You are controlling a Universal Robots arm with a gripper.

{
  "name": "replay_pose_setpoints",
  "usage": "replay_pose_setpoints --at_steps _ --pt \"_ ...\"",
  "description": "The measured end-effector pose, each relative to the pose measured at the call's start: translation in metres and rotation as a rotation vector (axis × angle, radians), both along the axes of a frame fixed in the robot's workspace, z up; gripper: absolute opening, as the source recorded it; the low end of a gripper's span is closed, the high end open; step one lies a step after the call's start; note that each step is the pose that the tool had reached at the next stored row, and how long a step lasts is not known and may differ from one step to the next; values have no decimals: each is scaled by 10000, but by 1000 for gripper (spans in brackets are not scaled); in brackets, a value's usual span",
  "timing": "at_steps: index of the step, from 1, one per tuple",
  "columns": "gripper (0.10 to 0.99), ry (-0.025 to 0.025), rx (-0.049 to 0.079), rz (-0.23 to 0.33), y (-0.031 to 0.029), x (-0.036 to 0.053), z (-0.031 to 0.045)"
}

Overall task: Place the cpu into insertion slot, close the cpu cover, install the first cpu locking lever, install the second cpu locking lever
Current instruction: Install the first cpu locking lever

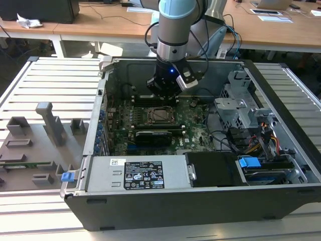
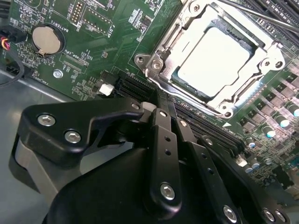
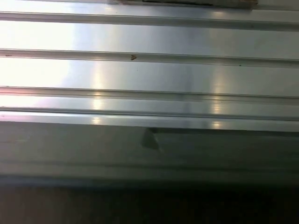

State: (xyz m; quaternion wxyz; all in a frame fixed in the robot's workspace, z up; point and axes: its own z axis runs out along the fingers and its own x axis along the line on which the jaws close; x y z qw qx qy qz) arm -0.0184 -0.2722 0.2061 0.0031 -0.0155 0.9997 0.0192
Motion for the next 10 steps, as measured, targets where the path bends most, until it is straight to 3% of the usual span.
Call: replay_pose_setpoints --at_steps 6,10 --pt "110 -2 9 0 0 0 44" --pt "110 1 125 0 0 -5 29"
